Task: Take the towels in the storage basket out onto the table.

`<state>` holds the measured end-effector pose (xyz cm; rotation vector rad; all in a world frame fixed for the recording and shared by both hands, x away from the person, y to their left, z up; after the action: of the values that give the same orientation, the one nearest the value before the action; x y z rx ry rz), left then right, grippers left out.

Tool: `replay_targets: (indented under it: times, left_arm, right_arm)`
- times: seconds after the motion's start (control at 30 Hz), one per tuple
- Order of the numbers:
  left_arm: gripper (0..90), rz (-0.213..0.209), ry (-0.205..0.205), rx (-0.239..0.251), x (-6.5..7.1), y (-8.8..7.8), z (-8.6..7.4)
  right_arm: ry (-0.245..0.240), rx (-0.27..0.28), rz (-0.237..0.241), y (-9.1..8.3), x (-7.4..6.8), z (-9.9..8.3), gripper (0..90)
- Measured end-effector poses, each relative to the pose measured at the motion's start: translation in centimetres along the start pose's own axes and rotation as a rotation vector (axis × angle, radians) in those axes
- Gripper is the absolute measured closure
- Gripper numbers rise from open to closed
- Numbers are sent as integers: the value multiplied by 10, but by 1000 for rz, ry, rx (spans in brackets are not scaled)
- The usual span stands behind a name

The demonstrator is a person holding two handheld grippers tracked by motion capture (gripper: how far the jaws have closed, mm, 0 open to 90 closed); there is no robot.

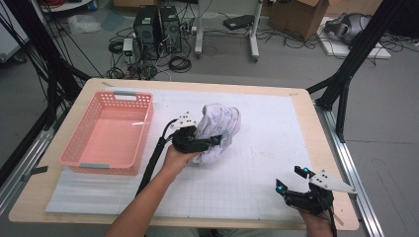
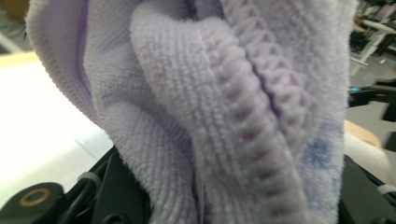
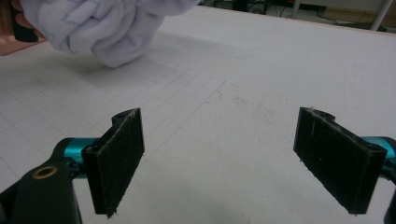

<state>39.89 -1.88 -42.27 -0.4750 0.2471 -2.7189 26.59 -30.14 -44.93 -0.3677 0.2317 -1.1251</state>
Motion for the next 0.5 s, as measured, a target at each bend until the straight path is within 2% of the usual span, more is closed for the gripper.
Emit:
replay_targets:
  times: [0.1,0.13,0.2,0.27,0.37,0.5]
  left_arm:
    - [505,30,-41,-36,-11,7,-8]
    - [469,53,-58,-50,-15,8,-12]
    - [335,97,-83,-81,-22,5,-15]
    - [239,133,-73,-80,-26,-5,-11]
    - [234,136,-71,-28,-27,-23,2]
    - [234,182,-1,-14,-24,-45,11]
  right_arm:
    - [0,0,-1,0,0,0,150]
    - [4,-1,1,1,0,0,151]
    - [4,-4,0,1,1,-1,150]
    - [1,-6,0,1,1,-1,150]
    - [5,-6,-3,1,2,-2,150]
    - [7,-5,-6,0,2,-1,150]
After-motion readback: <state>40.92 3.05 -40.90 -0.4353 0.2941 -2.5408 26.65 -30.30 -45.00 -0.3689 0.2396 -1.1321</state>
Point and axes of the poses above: each handheld gripper's, and its own axes: y roughly forward along the jaws, z roughly out of its top, x roughly to its right, the point moved 7 cm from there along y, roughly forward along the jaws, and after that the axes turned 8 degrees about -z, right-handed, at the moved point
